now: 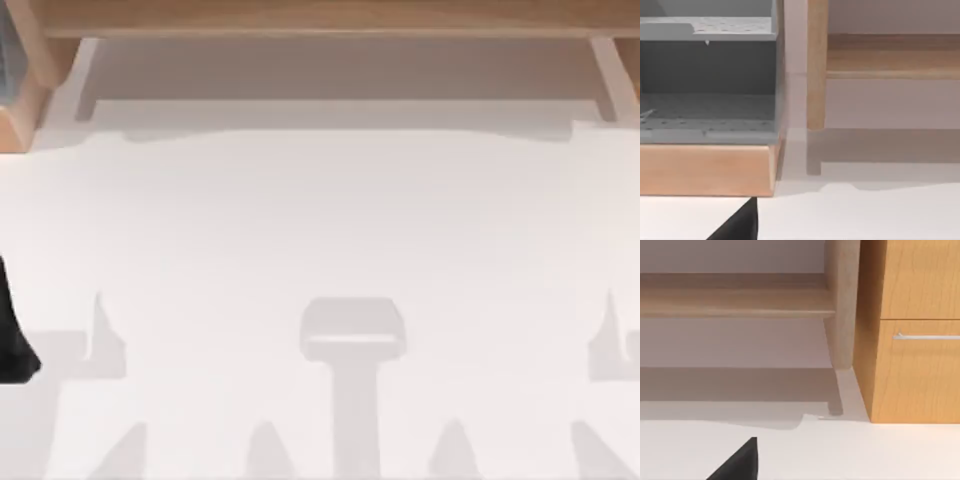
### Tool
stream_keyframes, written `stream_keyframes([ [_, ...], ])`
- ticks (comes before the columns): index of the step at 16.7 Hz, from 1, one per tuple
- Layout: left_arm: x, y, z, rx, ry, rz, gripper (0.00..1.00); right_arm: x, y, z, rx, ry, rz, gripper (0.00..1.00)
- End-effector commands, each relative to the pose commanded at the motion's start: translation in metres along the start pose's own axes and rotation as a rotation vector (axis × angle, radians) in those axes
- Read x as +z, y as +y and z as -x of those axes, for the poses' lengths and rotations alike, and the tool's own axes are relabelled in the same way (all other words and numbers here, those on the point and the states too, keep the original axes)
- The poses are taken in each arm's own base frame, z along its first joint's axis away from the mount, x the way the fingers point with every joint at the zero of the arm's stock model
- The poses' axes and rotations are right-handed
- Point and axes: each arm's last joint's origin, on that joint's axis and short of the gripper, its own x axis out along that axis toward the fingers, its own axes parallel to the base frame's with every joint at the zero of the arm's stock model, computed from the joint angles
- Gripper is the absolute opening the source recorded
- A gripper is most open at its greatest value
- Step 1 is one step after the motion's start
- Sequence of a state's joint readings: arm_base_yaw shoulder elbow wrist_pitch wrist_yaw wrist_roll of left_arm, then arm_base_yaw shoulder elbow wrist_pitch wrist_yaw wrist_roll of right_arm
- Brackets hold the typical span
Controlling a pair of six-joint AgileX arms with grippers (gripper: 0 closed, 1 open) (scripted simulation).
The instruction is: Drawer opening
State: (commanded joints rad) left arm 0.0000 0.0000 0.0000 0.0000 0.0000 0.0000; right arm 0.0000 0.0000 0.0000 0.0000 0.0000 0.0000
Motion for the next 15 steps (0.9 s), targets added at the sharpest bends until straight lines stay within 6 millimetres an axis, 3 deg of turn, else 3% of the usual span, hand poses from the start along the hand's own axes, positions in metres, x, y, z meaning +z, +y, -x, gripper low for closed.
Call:
stream_keyframes([
  [3, 0.000, 0.000, 0.000, 0.000, 0.000, 0.000, 1.00, 0.004, 0.000, 0.000, 0.000, -0.008, 0.000, 1.00],
  [8, 0.000, 0.000, 0.000, 0.000, 0.000, 0.000, 1.00, 0.045, -0.008, -0.010, -0.004, -0.042, 0.003, 1.00],
  [15, 0.000, 0.000, 0.000, 0.000, 0.000, 0.000, 1.00, 0.092, -0.034, -0.068, -0.004, 0.024, -0.008, 1.00],
])
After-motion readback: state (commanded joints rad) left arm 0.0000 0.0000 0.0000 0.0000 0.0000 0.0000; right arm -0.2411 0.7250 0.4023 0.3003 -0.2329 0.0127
